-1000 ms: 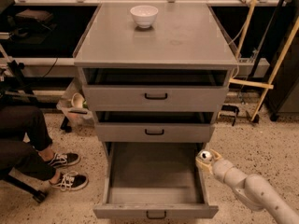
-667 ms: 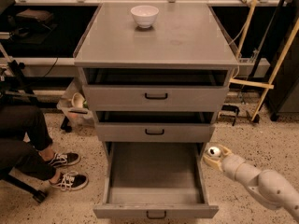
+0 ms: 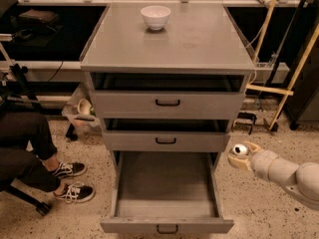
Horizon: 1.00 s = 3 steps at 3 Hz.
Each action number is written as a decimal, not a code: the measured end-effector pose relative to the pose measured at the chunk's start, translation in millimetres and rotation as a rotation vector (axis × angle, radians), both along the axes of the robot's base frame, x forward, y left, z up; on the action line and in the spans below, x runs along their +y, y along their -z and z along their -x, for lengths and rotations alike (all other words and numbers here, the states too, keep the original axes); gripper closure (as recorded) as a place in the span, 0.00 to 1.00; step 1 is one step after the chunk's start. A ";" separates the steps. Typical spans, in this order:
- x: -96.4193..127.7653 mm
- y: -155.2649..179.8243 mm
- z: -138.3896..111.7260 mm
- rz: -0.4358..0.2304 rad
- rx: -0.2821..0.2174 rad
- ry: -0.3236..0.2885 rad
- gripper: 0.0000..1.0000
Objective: Pick 7up can from bottom drawer and place on counter
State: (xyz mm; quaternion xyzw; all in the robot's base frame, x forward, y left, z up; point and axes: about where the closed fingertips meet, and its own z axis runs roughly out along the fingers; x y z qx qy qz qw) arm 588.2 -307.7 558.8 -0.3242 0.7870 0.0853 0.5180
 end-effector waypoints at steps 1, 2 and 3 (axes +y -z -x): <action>1.1 1.3 -0.5 -0.001 -0.001 0.000 1.00; 2.8 -51.6 1.7 0.014 -0.033 -0.012 1.00; 12.7 -133.3 9.5 0.084 -0.048 -0.044 1.00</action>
Offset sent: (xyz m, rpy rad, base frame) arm -0.0080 0.0010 0.1680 -0.0515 -0.1034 0.0277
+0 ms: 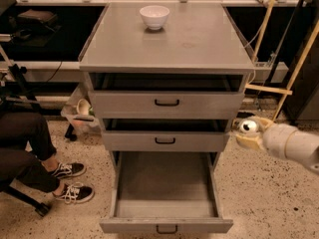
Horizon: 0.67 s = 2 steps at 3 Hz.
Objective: Pick 7up can from bottom drawer and place on counter
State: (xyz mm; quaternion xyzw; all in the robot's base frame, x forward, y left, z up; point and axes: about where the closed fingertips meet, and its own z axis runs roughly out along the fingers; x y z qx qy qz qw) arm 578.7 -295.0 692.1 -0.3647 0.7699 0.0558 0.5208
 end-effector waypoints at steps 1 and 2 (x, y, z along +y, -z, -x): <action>5.2 -91.4 -8.2 0.111 -0.020 0.000 1.00; 27.3 -192.4 -26.2 0.215 -0.075 -0.001 1.00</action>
Offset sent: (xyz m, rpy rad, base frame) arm 0.0490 0.0555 0.3249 -0.3476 -0.1500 -0.0013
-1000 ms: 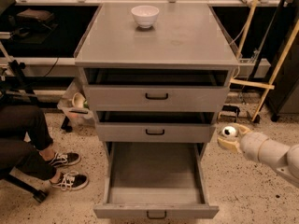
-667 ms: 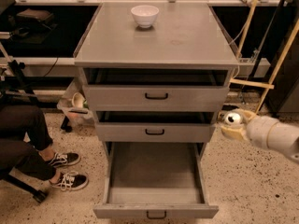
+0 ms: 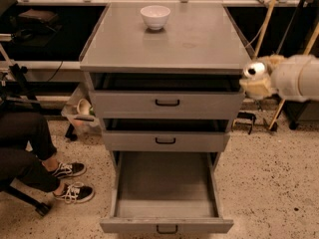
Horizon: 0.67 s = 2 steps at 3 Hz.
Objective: Pick 7up can from bottom drawer and place on counter
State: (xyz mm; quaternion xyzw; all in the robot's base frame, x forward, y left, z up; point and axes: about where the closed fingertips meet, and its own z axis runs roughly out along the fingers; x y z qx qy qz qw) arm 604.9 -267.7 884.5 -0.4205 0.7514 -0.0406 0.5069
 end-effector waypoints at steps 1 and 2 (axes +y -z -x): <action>36.7 -75.1 -19.4 0.066 -0.047 -0.019 1.00; 89.3 -140.4 -48.3 0.059 -0.094 -0.098 1.00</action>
Offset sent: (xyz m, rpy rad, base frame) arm 0.0811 0.1248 0.1876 -0.0460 -0.1015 0.1560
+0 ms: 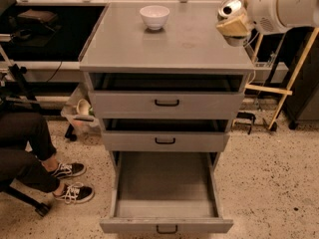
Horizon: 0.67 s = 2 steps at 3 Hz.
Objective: Pick 7up can from bottom drawer and place on counter
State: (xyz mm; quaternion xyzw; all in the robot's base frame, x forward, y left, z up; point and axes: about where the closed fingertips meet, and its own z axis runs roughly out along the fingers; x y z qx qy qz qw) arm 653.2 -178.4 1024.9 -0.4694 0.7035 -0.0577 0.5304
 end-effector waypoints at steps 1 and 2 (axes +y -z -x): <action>-0.2 0.9 0.3 0.001 0.002 0.000 1.00; -11.5 -4.2 -10.2 0.011 -0.015 0.040 1.00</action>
Offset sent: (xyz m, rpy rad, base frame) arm 0.0255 -0.0325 0.0097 -0.0226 -0.0357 -0.1020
